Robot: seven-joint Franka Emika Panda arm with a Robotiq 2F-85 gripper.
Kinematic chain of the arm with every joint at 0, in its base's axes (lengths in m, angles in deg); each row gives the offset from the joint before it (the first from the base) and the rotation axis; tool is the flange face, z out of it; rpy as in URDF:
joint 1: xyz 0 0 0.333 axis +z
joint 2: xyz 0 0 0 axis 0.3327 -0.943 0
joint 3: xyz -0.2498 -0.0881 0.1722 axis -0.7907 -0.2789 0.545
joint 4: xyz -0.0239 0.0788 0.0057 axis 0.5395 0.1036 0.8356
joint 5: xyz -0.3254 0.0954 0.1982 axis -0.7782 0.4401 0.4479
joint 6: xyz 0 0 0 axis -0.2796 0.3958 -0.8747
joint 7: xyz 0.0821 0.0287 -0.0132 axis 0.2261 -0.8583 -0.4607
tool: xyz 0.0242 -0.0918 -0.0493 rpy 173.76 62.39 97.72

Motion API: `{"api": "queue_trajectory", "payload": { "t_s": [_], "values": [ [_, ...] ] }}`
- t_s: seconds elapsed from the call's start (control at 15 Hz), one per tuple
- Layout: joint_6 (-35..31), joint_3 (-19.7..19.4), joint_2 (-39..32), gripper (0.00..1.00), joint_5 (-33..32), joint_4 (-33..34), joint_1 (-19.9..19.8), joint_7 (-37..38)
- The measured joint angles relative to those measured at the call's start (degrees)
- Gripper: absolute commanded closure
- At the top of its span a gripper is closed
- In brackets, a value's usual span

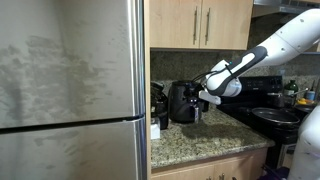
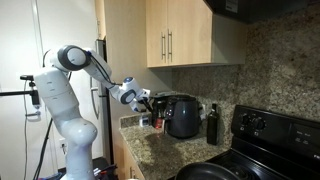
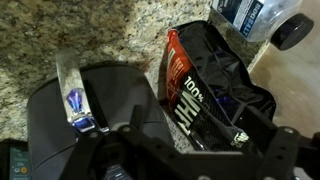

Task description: Turn off the air fryer

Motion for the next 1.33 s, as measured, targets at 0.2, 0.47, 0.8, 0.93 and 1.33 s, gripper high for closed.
{"api": "queue_trajectory", "payload": {
  "t_s": [0.2,0.47,0.8,0.93,1.33],
  "values": [
    [-1.79,5.05,-0.09,0.0,-1.35,-0.33,-6.47,5.78],
    [-1.79,5.39,-0.08,0.0,-1.35,-0.31,-6.74,6.19],
    [-3.97,11.22,-0.03,0.0,-3.79,-0.58,-14.9,10.3],
    [-5.11,16.0,0.17,0.0,-4.29,-0.8,-21.03,13.09],
    [-4.16,19.47,0.82,0.0,-4.57,-0.96,-25.22,14.34]
  ]
}}
